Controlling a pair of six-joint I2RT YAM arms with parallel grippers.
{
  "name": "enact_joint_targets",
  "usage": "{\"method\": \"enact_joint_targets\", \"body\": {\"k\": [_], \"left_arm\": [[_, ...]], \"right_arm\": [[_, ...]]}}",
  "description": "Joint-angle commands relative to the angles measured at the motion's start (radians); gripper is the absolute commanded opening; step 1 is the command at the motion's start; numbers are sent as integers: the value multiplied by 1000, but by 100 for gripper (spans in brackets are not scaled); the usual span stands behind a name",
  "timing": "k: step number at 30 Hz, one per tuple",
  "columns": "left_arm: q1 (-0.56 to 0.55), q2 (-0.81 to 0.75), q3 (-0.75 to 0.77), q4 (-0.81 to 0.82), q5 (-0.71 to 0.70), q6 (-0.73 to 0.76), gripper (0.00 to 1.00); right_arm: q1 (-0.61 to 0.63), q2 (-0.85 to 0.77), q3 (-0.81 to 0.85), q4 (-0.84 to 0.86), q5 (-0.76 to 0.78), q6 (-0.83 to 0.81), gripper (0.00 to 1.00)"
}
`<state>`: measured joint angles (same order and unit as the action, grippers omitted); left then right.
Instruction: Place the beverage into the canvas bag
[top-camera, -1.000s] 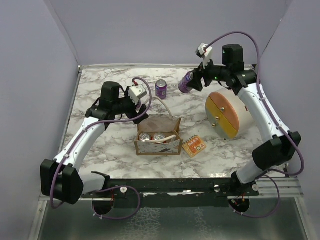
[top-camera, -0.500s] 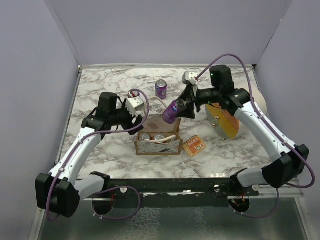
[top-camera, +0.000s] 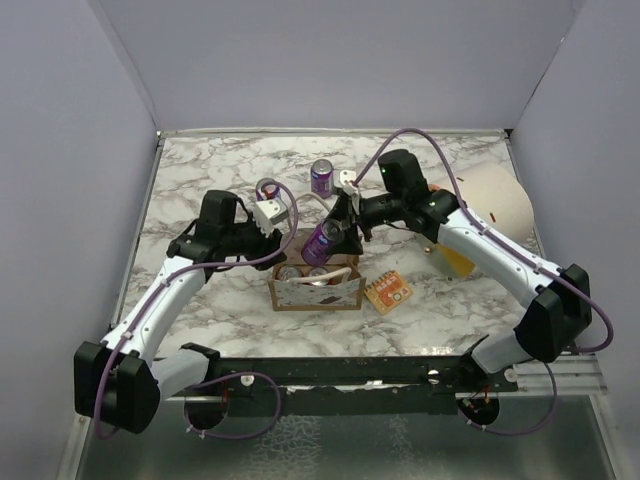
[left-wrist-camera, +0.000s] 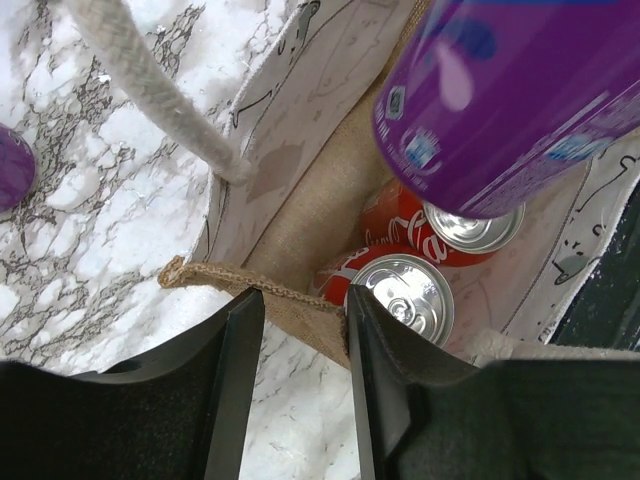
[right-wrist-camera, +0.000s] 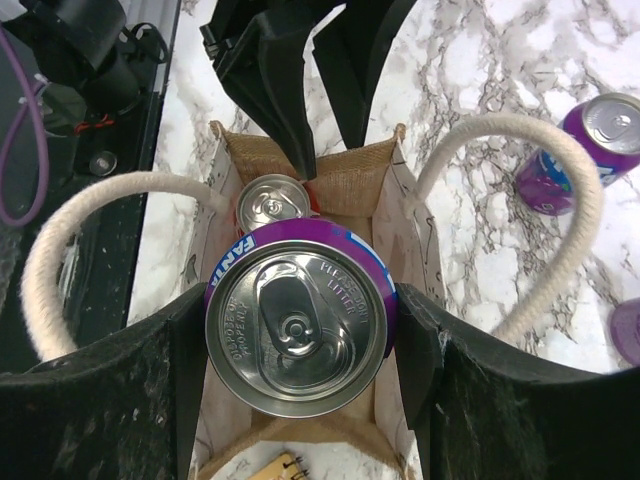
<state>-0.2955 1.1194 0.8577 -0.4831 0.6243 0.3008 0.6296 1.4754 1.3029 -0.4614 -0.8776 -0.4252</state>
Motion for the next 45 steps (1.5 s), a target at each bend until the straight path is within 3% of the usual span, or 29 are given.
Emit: {"method": "enact_joint_targets", "body": {"k": [1, 19, 32, 45], "left_arm": [[15, -30, -44, 14, 14, -5, 39], [47, -73, -76, 38, 32, -2, 32], [55, -88, -92, 49, 26, 9, 27], [62, -107, -105, 55, 22, 17, 26]], "right_arm": [[50, 32, 2, 163, 24, -8, 11], [126, 155, 34, 247, 225, 60, 7], [170, 258, 103, 130, 380, 72, 7], [209, 309, 118, 123, 501, 145, 9]]}}
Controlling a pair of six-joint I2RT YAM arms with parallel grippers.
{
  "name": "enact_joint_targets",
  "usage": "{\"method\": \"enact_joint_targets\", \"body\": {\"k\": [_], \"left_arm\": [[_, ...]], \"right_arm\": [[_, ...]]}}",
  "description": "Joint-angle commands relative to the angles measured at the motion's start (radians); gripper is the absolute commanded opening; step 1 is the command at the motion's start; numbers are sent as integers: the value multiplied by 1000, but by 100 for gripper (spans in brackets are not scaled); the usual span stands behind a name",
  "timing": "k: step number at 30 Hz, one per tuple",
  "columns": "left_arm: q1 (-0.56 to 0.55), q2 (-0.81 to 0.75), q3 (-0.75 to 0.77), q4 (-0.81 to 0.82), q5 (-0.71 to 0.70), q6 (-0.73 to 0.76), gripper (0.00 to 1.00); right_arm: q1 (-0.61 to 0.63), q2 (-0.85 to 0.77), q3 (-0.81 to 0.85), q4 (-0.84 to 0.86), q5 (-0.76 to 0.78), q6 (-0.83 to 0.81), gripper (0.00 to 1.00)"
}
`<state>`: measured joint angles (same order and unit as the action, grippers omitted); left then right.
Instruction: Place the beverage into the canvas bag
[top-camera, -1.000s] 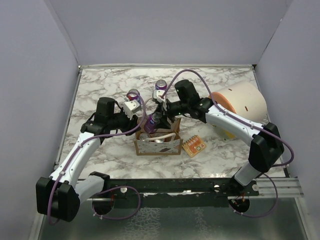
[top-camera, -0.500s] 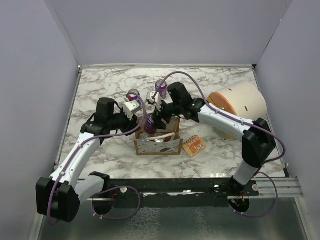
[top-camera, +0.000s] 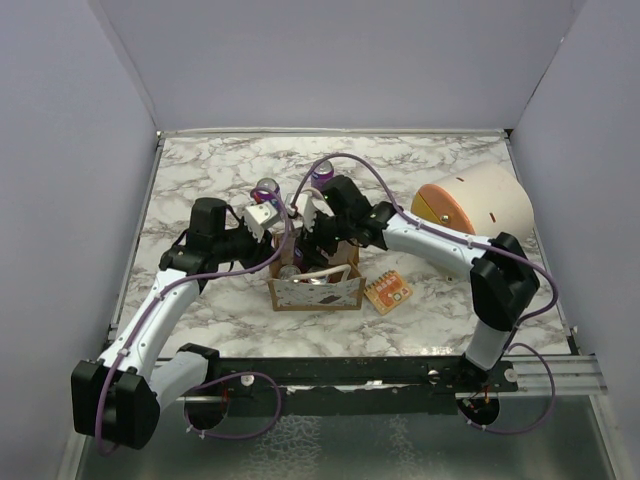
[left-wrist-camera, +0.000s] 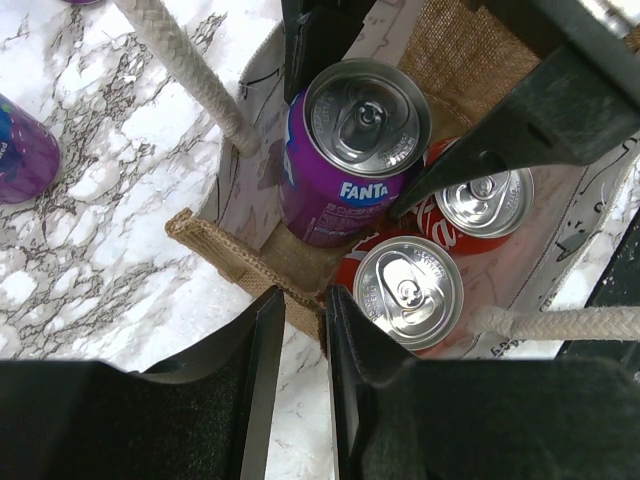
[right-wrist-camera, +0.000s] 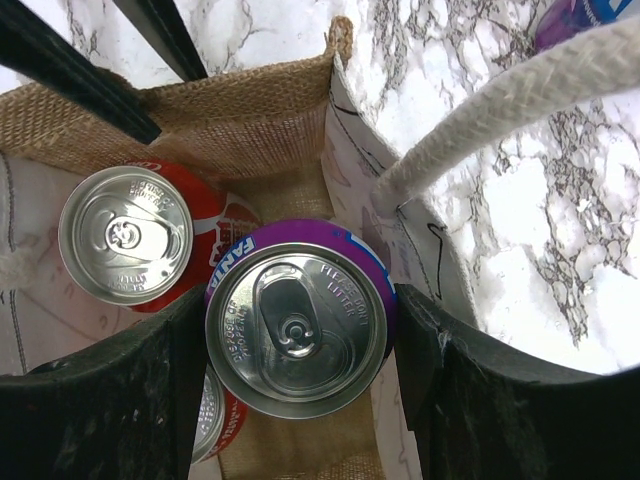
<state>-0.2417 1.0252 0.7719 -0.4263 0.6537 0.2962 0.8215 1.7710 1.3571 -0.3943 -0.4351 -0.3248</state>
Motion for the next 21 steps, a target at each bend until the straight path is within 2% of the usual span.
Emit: {"method": "enact_joint_targets", "body": {"k": [1, 21], "left_arm": [[9, -16, -20, -3, -6, 21, 26], [13, -31, -28, 3, 0, 25, 26]], "right_arm": [[18, 20, 68, 55, 65, 53, 9], [65, 88, 81, 61, 140, 120, 18]]}}
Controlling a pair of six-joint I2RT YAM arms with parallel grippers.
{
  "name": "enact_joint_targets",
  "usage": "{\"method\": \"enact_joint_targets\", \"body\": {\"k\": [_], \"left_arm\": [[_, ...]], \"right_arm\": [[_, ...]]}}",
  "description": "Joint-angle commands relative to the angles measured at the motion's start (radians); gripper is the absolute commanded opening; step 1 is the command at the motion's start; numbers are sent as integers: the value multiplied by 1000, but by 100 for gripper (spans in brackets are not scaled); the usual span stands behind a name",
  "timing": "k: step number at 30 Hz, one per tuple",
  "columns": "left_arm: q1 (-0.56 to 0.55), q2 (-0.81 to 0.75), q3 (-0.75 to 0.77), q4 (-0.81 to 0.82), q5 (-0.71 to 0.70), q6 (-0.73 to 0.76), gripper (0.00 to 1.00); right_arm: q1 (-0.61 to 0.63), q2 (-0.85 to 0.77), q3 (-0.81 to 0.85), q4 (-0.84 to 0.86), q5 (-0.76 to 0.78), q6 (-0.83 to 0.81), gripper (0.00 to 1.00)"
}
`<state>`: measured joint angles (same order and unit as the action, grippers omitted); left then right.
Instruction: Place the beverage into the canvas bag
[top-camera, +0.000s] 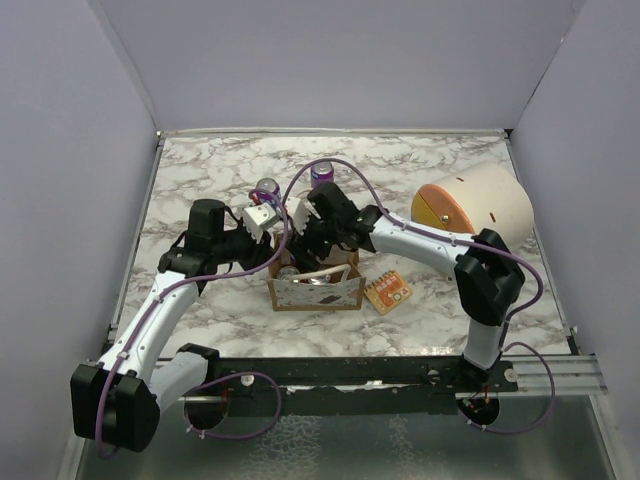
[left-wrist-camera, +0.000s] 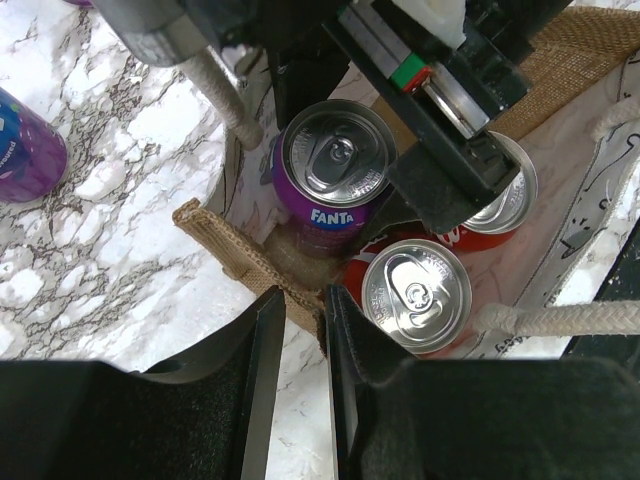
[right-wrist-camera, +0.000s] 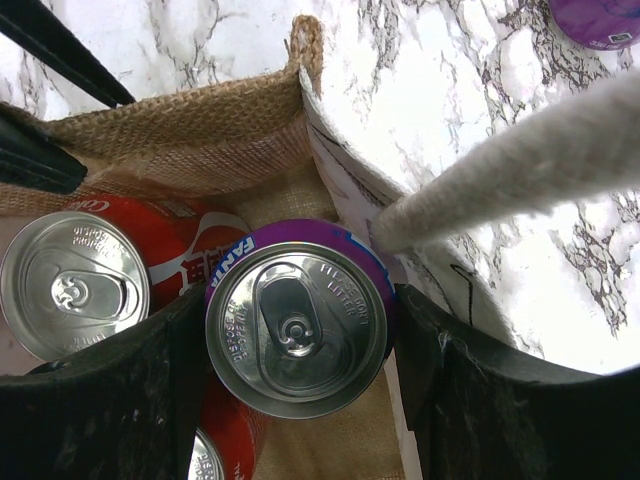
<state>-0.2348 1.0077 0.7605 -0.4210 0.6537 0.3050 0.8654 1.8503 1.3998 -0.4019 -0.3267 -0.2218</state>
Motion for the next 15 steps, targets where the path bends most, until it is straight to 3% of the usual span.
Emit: {"method": "enact_joint_targets", "body": {"k": [1, 7, 15], "left_arm": [[6, -14, -16, -1, 1, 16, 26], [7, -15, -18, 3, 0, 17, 26], [8, -20, -18, 0, 0, 22, 26]], "right_arm": [[24, 11, 35, 71, 37, 18, 18], [39, 35, 32, 74, 54, 21, 22], [46, 48, 15, 81, 55, 21, 36]]}}
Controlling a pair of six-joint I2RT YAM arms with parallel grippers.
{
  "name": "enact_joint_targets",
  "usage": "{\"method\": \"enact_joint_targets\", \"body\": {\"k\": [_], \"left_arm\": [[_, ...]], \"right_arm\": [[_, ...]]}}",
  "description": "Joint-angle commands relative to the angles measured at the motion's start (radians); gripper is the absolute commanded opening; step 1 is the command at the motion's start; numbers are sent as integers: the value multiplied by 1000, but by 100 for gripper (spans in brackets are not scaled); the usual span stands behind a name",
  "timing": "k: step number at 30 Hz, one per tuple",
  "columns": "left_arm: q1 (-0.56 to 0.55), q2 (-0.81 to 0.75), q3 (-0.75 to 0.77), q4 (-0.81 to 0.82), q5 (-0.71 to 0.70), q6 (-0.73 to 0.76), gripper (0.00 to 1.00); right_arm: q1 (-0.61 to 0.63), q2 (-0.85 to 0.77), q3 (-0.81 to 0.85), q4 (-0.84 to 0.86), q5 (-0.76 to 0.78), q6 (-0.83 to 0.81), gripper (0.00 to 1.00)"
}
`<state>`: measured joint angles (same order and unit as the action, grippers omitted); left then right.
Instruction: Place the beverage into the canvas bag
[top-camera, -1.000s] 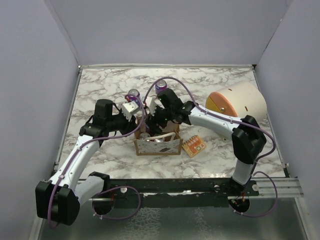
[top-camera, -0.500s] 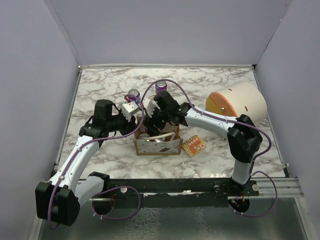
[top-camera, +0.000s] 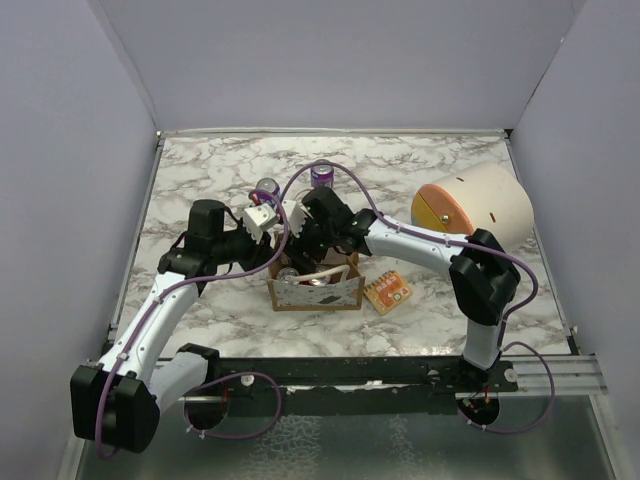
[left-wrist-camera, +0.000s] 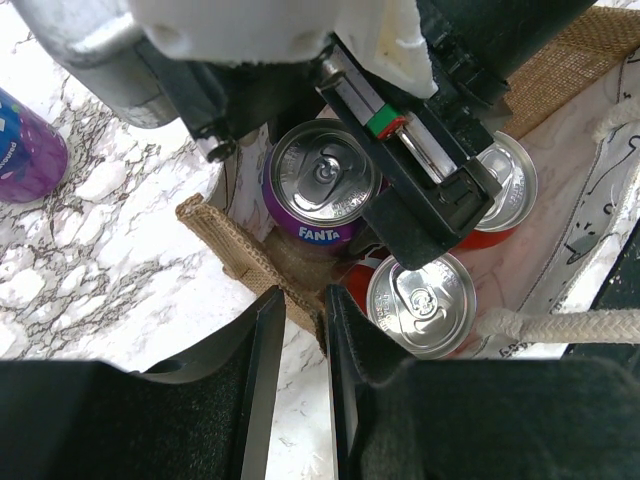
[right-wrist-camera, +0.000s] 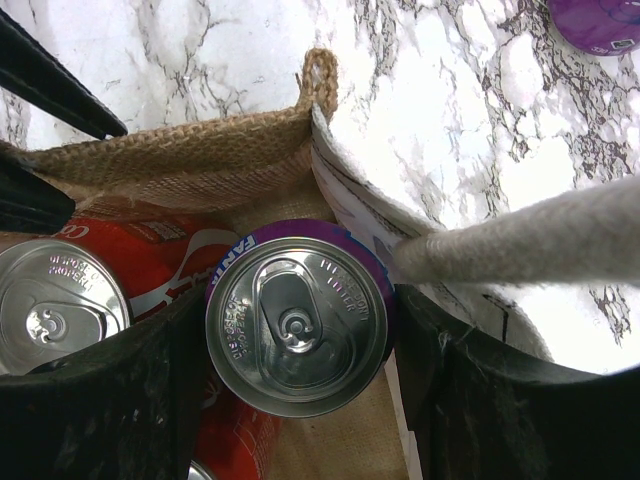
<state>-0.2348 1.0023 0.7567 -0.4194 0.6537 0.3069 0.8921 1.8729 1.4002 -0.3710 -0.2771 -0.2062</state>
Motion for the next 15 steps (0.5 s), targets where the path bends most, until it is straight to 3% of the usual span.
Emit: {"method": "enact_joint_targets", "body": {"k": [1, 15], "left_arm": [[8, -15, -14, -2, 0, 20, 26], [8, -14, -8, -4, 0, 20, 26]], "right_arm": [[19, 24, 15, 50, 3, 5, 38], [19, -9, 36, 36, -25, -5, 69]]}}
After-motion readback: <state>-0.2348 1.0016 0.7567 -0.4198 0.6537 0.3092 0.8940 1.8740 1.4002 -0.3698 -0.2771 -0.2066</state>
